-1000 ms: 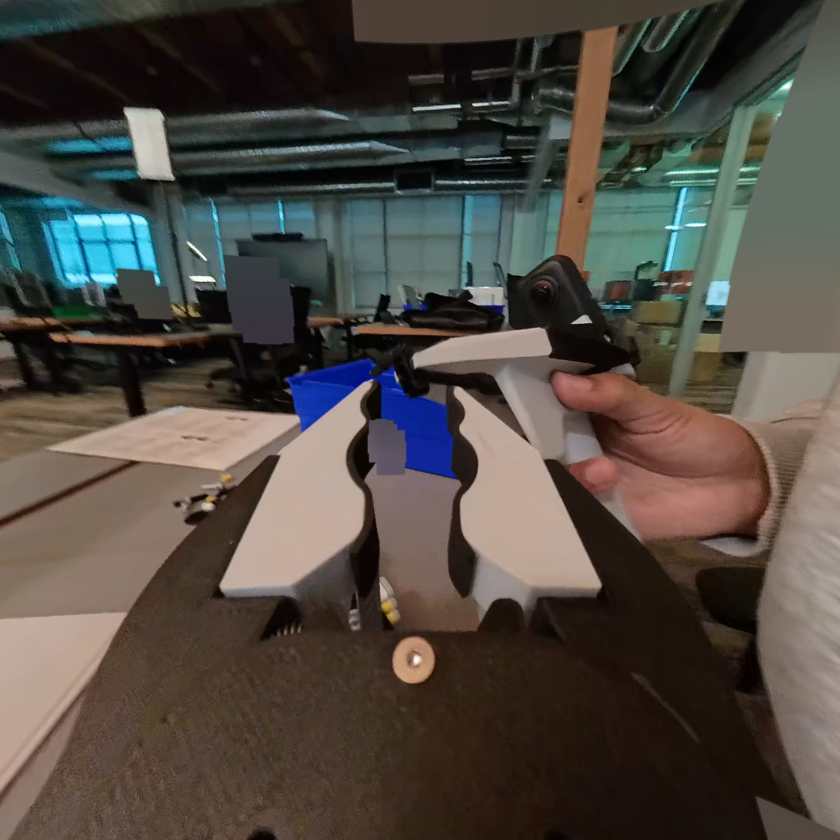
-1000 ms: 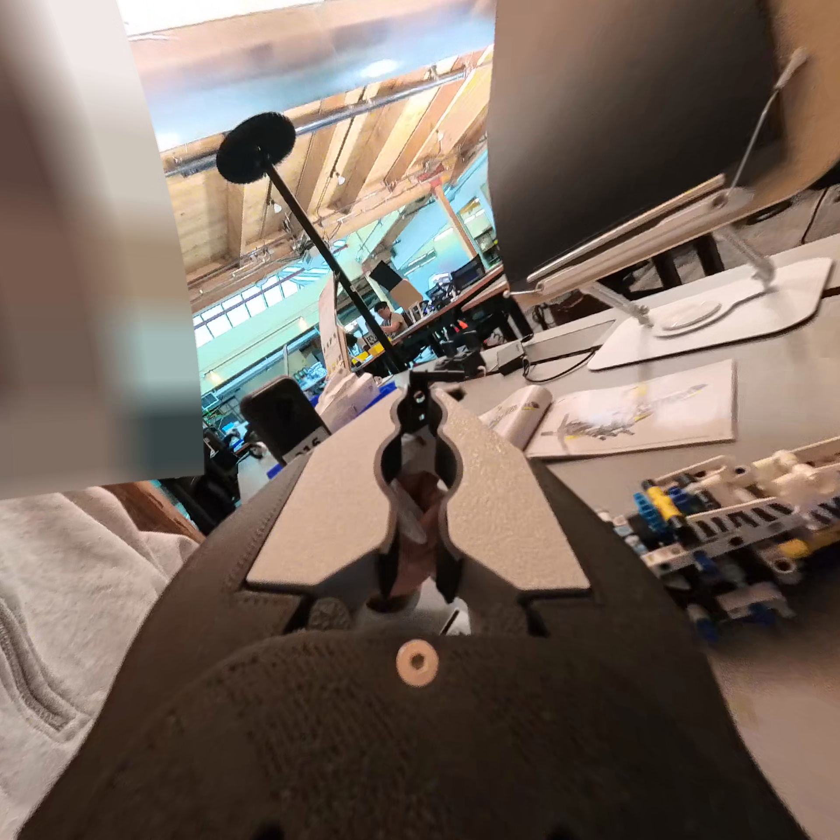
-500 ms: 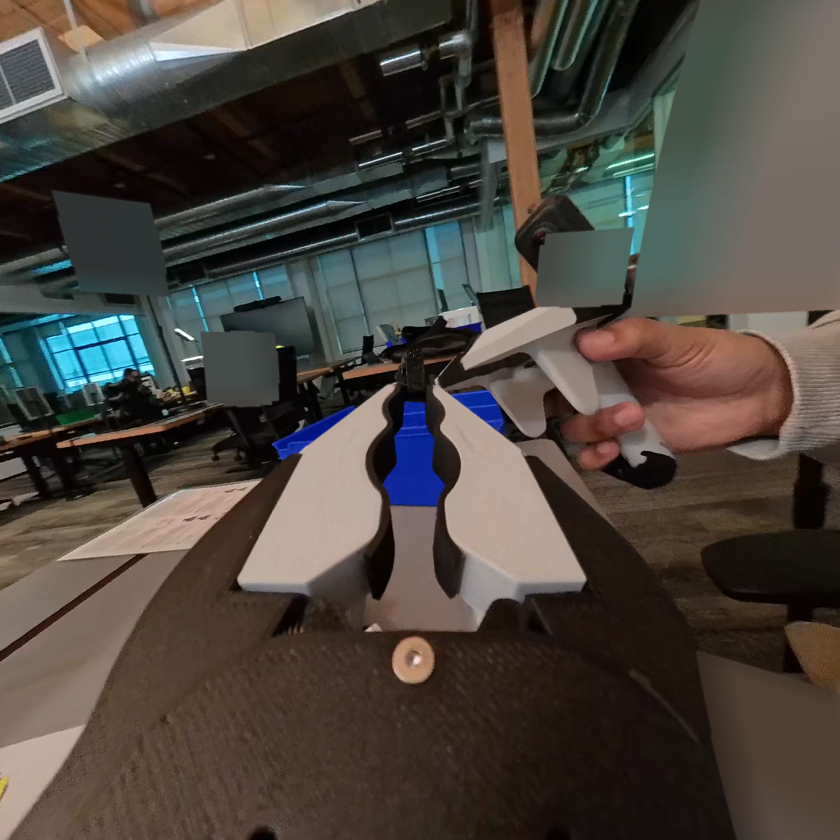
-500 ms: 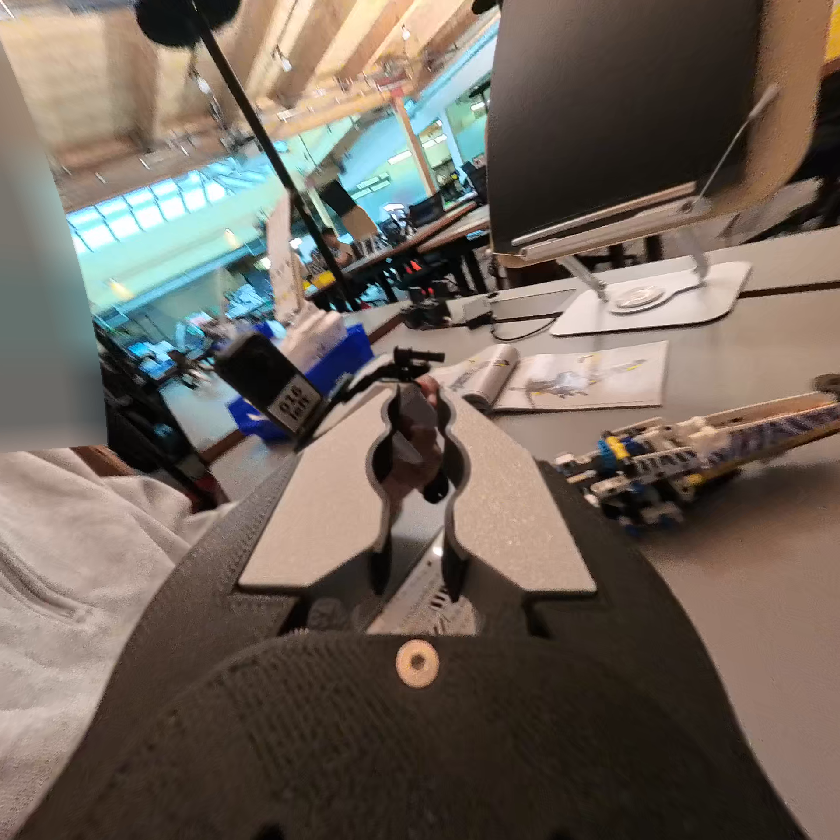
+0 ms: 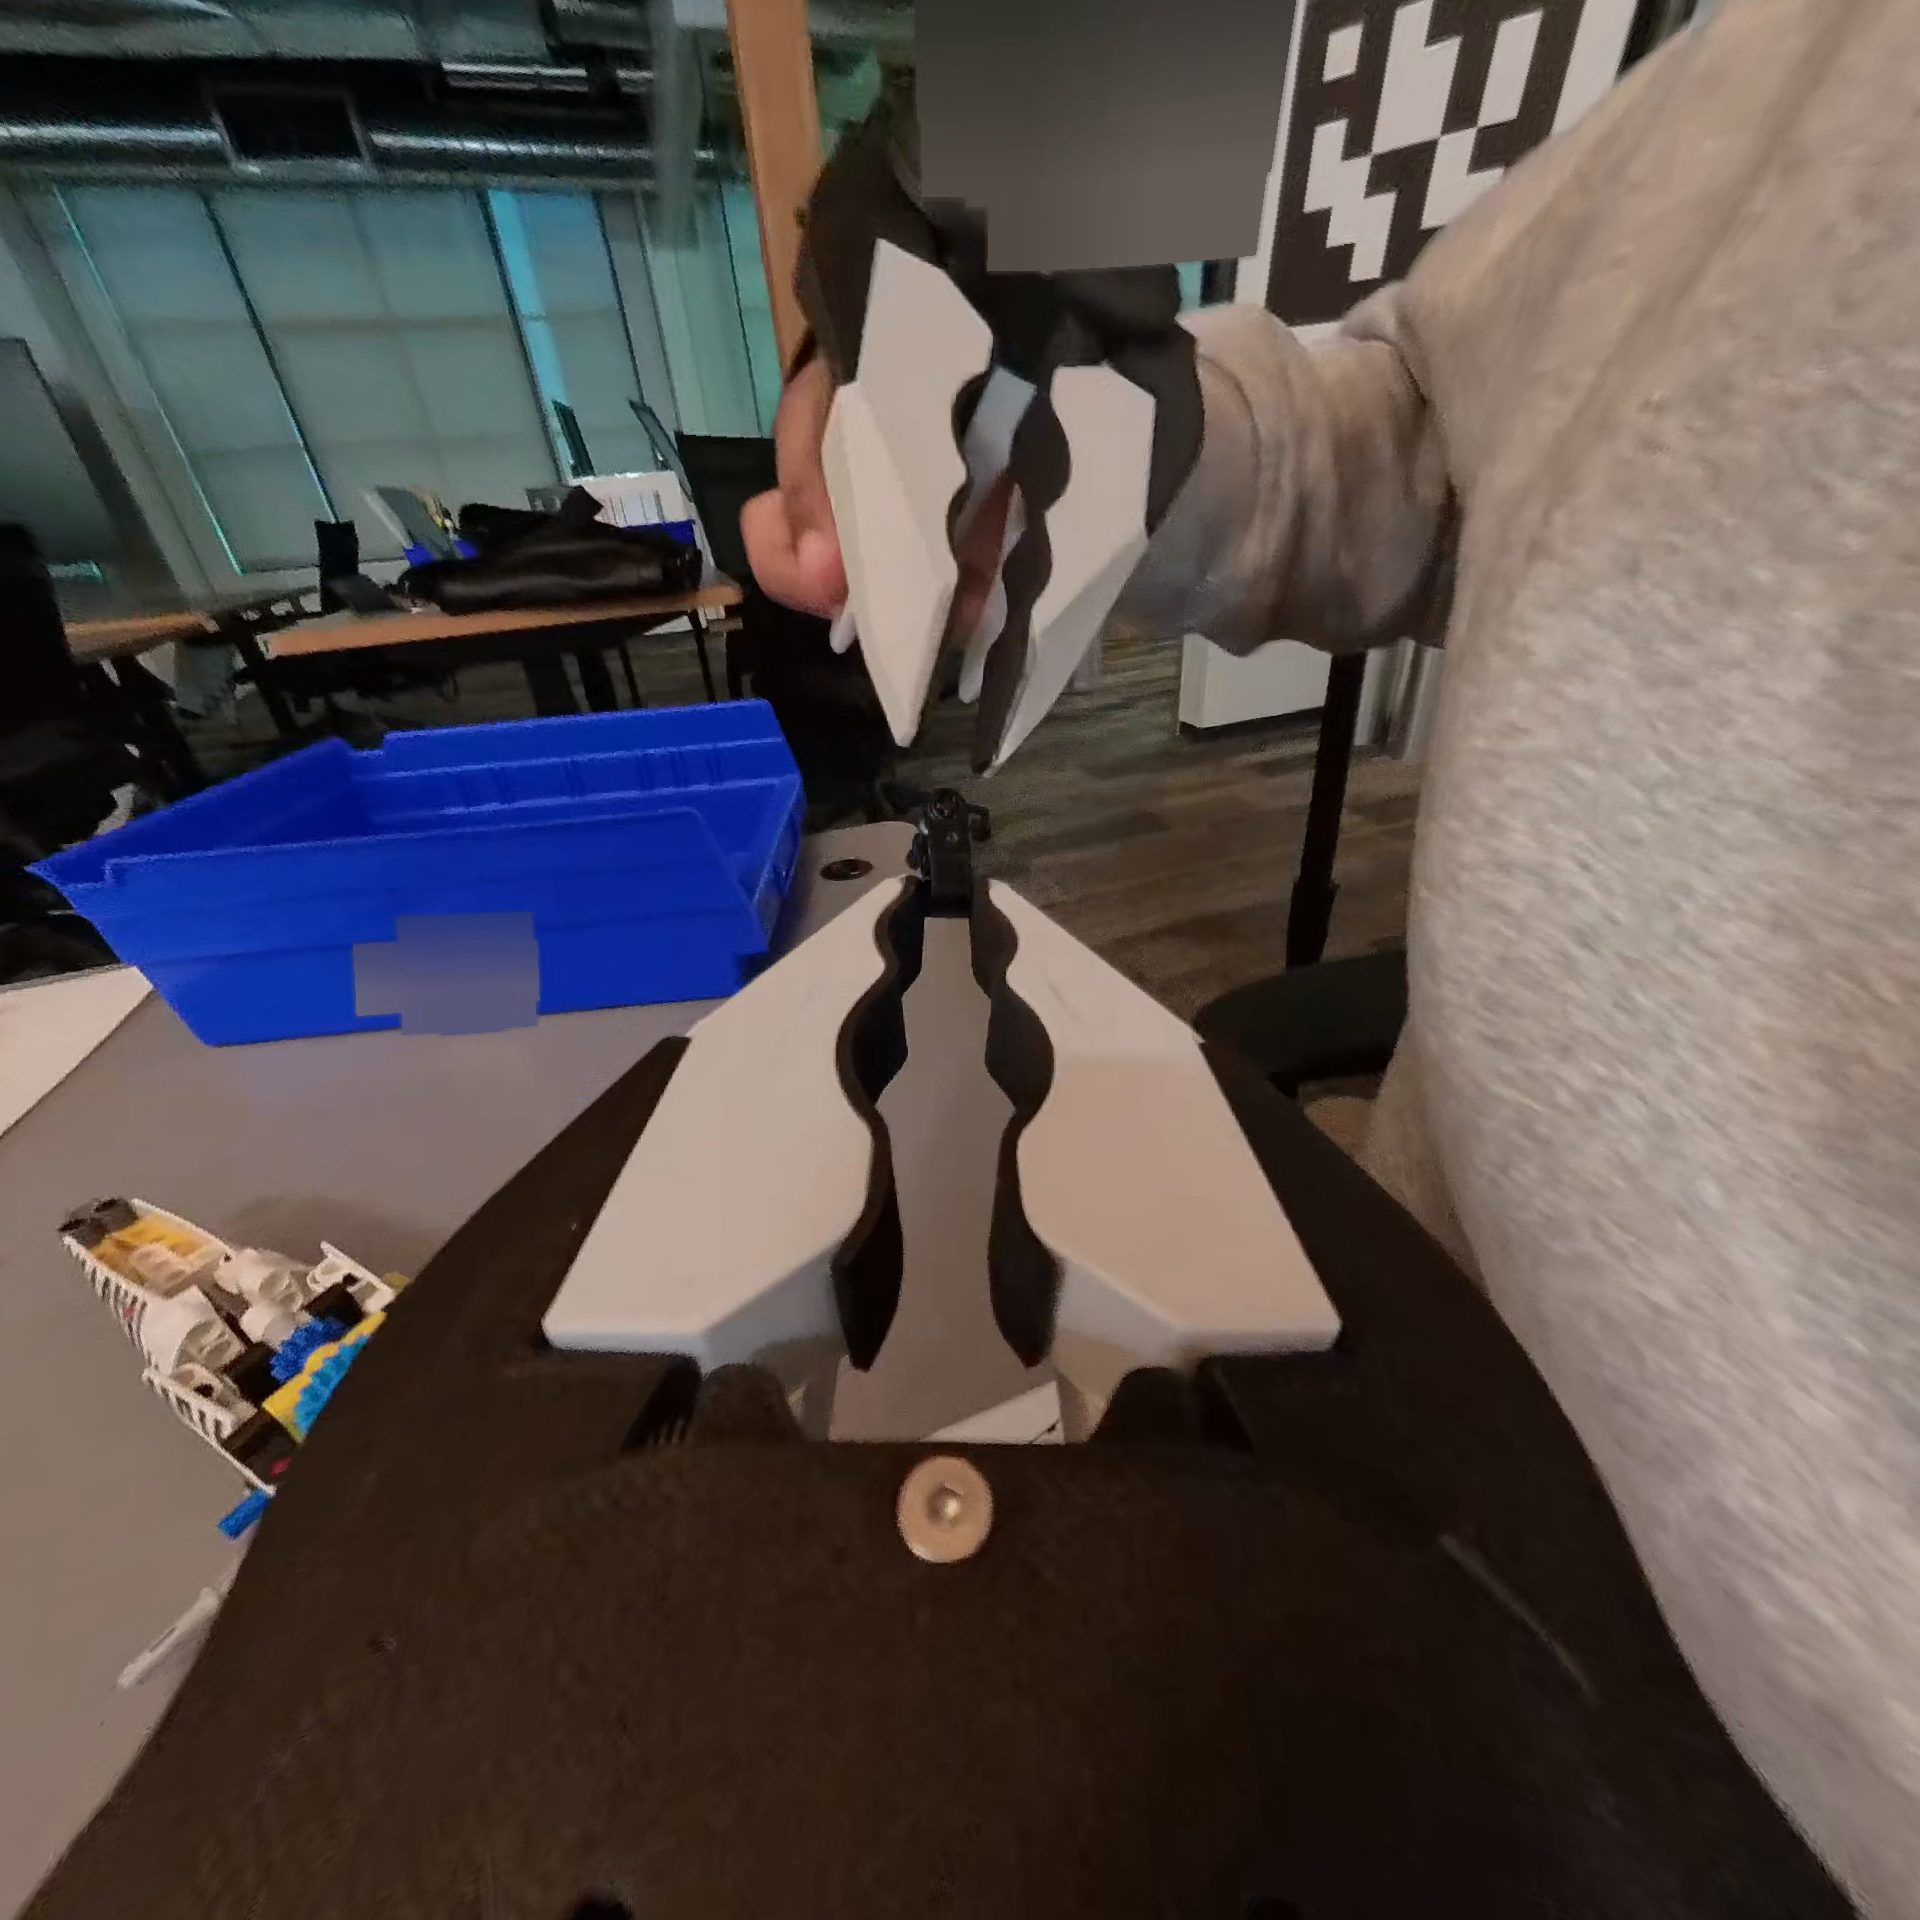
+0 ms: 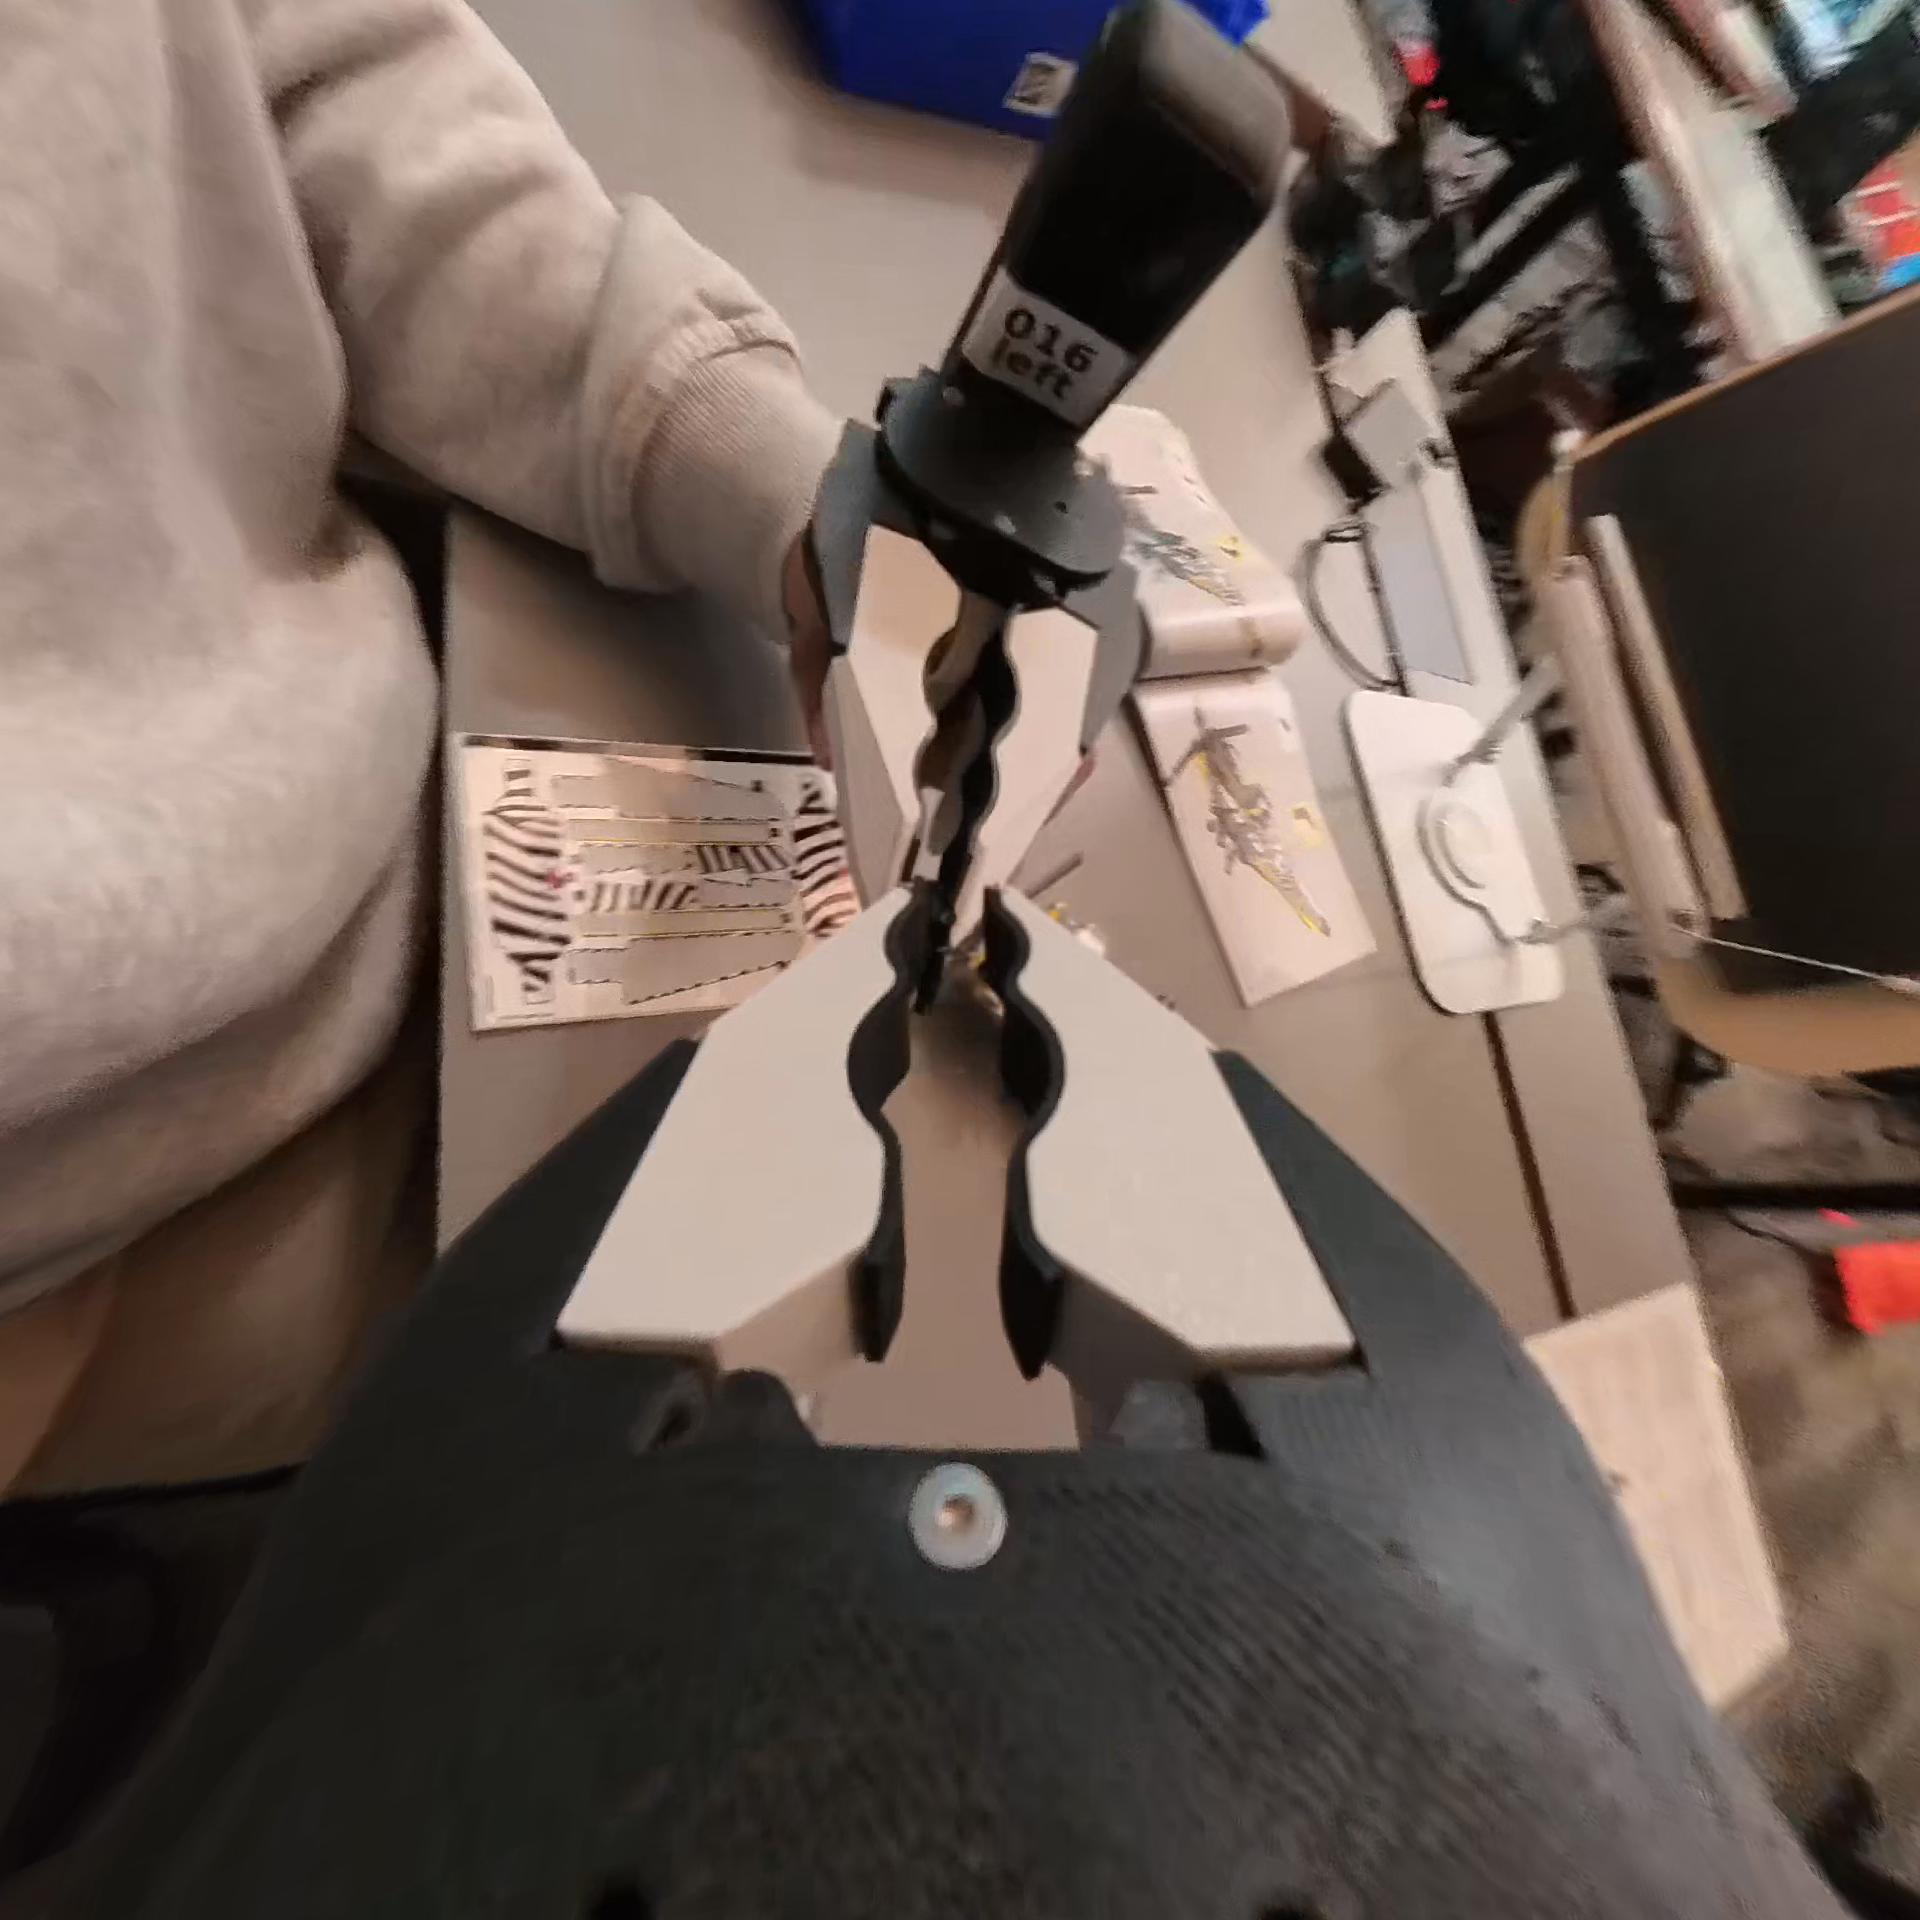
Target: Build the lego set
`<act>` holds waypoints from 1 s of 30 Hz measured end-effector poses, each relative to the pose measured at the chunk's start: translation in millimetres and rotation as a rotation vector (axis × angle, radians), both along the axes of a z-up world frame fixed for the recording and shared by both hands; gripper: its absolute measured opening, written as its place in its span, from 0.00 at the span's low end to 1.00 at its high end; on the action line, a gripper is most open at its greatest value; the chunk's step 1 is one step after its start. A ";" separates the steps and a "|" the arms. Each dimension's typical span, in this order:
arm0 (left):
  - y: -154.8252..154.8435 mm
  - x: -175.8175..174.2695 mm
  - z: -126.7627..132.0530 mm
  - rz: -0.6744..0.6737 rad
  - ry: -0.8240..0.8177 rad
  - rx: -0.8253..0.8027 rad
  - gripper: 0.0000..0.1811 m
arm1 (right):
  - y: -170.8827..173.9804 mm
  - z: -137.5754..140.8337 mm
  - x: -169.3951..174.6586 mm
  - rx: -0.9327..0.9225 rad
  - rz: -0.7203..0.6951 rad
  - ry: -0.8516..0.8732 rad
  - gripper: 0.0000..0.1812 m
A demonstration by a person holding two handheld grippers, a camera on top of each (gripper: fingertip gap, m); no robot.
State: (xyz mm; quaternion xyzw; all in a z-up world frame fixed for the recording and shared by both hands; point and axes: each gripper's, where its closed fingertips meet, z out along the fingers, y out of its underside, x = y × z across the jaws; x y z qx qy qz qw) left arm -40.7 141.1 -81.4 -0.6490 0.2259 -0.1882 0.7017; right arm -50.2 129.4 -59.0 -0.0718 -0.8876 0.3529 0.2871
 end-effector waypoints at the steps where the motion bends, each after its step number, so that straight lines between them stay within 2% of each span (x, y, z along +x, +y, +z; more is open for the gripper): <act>1: -0.4 0.7 -1.0 -0.014 -0.013 -0.007 0.03 | 1.4 -3.0 0.0 0.009 0.022 -0.035 0.05; 9: 1.4 -0.2 -7.2 -0.045 -0.077 -0.032 0.03 | 6.2 -31.1 -3.6 0.091 0.105 -0.148 0.04; 16: 3.6 -8.1 -10.9 -0.019 -0.094 -0.053 0.03 | 4.5 -27.8 -11.0 -0.014 0.089 -0.199 0.04; 30: 5.3 -16.7 -16.5 0.001 -0.123 -0.068 0.03 | 5.9 -33.8 -18.3 0.009 0.110 -0.256 0.03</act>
